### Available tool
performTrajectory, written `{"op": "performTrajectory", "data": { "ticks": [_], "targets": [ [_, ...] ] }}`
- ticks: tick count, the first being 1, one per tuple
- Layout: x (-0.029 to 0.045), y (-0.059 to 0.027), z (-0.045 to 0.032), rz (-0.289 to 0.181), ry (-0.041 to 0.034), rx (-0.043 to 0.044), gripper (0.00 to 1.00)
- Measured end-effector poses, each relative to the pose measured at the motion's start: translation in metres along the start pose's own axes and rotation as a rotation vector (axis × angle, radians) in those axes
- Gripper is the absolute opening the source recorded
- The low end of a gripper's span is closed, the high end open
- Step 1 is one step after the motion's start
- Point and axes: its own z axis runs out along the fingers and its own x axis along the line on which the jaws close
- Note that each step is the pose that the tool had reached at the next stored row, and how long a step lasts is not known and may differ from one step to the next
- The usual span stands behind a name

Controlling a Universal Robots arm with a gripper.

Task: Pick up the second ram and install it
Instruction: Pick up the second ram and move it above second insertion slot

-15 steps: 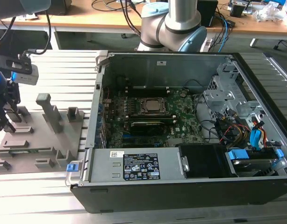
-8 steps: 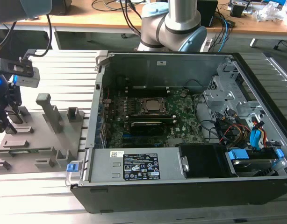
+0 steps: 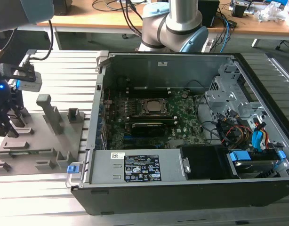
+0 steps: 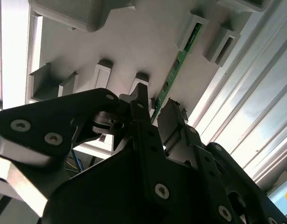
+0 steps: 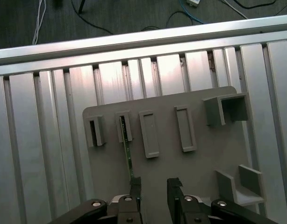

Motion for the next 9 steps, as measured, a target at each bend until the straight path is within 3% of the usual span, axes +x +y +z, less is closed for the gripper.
{"op": "performTrajectory", "data": {
  "ticks": [9],
  "targets": [
    [0.0002, -0.0004, 0.0091, -0.001, -0.0001, 0.0000, 0.36]
  ]
}}
